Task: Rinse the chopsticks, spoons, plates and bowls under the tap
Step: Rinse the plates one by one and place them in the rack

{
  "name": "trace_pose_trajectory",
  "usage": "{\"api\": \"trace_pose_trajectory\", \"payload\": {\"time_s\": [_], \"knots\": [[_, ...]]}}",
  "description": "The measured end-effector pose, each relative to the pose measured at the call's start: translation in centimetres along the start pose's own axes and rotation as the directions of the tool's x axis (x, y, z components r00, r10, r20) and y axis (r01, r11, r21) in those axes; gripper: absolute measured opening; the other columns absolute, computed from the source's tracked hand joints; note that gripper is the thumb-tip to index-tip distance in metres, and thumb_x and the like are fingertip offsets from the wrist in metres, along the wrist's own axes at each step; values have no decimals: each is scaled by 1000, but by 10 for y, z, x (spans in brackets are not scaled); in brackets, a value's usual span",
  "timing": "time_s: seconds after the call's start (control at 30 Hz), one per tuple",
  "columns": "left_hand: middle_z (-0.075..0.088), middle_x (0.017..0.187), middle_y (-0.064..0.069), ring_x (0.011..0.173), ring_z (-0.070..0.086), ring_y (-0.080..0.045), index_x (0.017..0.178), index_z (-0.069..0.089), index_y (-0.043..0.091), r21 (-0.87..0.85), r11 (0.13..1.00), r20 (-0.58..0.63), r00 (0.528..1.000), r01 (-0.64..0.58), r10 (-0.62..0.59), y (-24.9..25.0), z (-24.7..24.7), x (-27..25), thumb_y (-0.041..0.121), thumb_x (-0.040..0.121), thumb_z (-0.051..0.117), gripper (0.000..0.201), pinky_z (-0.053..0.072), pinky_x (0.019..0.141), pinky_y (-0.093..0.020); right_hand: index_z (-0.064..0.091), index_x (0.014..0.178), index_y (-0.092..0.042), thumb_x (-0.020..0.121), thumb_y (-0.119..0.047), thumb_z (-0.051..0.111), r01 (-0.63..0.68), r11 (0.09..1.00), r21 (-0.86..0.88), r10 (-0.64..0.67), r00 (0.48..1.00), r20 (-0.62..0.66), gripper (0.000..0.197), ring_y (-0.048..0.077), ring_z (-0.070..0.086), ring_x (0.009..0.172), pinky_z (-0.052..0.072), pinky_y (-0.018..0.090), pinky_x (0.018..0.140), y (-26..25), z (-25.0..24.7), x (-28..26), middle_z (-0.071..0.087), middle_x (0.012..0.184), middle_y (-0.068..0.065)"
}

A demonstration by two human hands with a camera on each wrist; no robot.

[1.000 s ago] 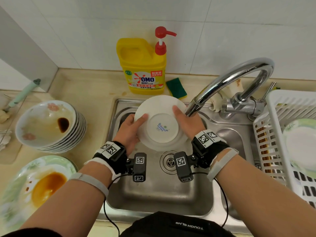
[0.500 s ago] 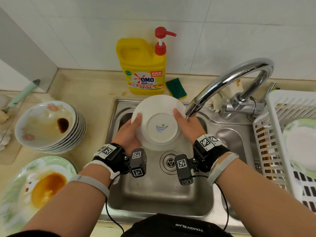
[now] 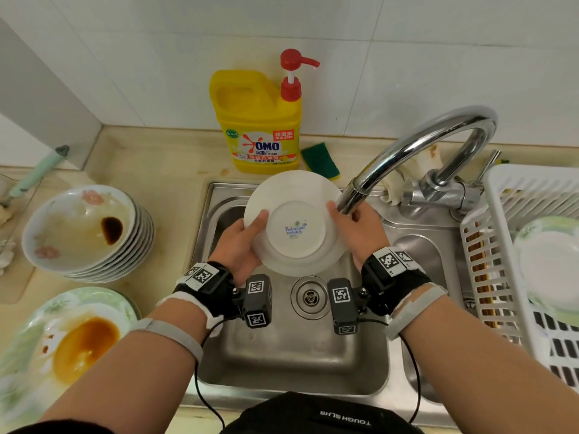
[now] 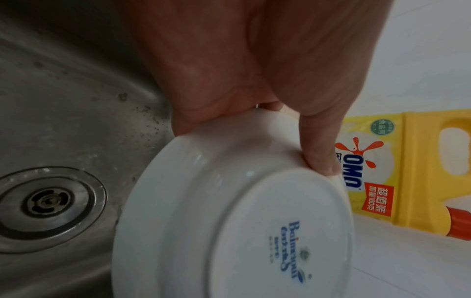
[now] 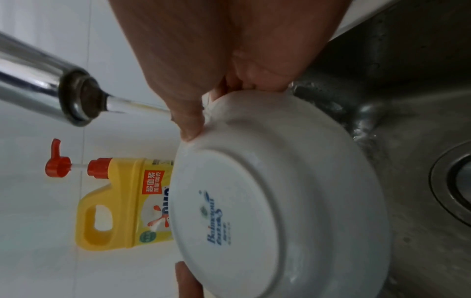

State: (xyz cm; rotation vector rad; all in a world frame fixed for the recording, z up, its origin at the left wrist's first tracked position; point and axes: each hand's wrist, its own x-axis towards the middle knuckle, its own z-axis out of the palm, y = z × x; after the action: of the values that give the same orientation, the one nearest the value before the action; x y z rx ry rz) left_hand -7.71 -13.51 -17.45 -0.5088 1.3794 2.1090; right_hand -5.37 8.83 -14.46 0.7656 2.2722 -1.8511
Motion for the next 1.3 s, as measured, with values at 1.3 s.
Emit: {"api": "trace_pose_trajectory", "payload": {"time_s": [1.3], "knots": [[55, 140, -7, 129, 53, -34, 141, 50, 29, 14, 977, -5, 977, 214, -214, -17, 37, 0, 60, 93, 61, 58, 48, 95, -71, 61, 102, -36, 82, -65, 56, -149, 989, 23, 149, 989, -8, 35, 25, 66, 100, 54, 49, 93, -1, -34, 1, 68, 105, -1]]}}
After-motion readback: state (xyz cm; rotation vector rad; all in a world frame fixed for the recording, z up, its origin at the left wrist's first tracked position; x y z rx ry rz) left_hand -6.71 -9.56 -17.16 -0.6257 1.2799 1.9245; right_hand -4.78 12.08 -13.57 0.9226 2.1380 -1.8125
